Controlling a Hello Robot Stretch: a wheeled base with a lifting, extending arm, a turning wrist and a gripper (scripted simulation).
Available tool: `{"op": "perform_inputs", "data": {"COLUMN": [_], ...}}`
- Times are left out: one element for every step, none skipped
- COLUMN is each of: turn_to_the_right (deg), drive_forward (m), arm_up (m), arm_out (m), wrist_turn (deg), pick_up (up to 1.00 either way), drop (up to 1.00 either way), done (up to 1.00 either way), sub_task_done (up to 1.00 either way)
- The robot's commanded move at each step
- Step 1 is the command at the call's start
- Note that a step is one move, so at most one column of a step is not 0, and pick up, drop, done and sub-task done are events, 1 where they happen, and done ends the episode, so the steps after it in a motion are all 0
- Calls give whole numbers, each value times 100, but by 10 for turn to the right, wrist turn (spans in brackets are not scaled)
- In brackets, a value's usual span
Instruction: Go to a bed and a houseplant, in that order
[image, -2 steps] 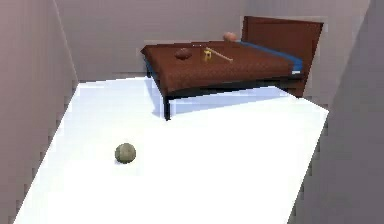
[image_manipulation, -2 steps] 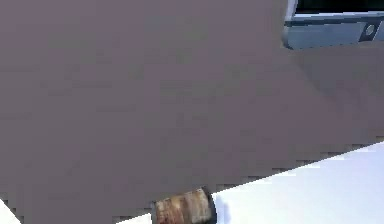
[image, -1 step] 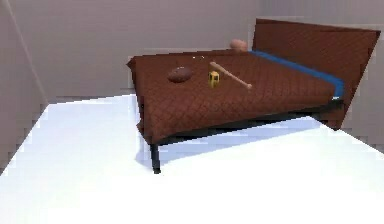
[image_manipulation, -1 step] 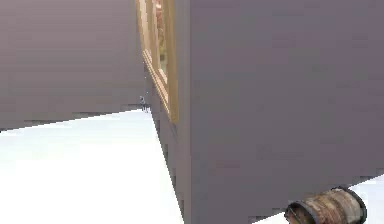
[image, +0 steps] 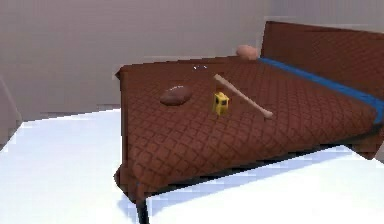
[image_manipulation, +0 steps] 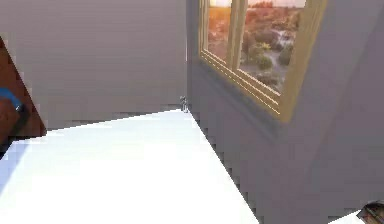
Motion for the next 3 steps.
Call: {"op": "perform_inputs", "data": {"turn_to_the_right": [120, 0, -450], "drive_forward": [0, 0, 0], "arm_up": [0, 0, 0], "arm_out": [0, 0, 0], "wrist_turn": [0, 0, 0], "pick_up": [0, 0, 0], "drop": [0, 0, 0], "done": [0, 0, 0], "sub_task_done": [0, 100, 0]}}
